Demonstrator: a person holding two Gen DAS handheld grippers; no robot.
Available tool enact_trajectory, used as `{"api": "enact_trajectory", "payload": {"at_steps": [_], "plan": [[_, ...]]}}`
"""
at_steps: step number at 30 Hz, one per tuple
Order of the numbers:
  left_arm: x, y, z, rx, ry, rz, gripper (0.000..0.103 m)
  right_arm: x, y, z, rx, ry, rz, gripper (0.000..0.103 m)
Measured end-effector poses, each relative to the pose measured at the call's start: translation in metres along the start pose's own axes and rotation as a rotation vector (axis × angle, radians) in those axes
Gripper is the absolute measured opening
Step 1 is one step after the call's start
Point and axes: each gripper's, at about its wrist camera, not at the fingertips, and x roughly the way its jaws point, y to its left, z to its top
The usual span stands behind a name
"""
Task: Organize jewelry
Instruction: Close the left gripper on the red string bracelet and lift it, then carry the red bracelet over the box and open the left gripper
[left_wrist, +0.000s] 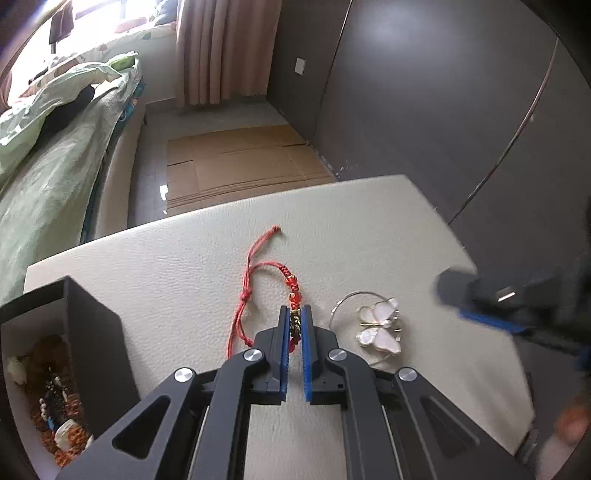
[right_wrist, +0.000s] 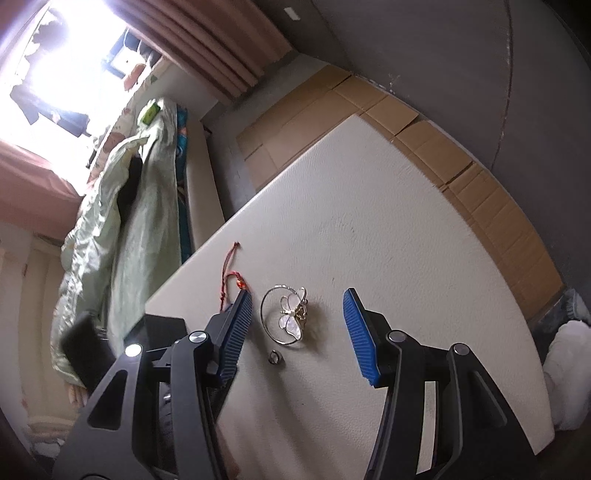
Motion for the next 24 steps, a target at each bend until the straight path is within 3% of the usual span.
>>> {"api": "enact_trajectory", "payload": {"at_steps": [6,8,10,15,24], "plan": [[-0.042,0.019,0.009,-0.051,-0.068,-0.018,0.004,0.024,0.022,-0.008,-0.089,0.039,-0.070,0.053],[-0.055,0.025,0.012,-0.062,-0.088,-0.026,0.004,0.030,0.028,-0.011,-0.112,0.044,-0.101,0.060],[-0.070,0.032,0.013,-0.079,-0.113,-0.040,0.004,0.034,0.031,-0.012,-0.125,0.042,-0.107,0.076],[-0.108,0.052,0.020,-0.133,-0.186,-0.052,0.004,0.040,0.041,-0.014,-0.173,0.032,-0.149,0.077],[-0.150,0.083,0.018,-0.200,-0.251,-0.046,0.004,0.074,0.070,-0.034,-0.361,-0.002,-0.328,0.077]]}}
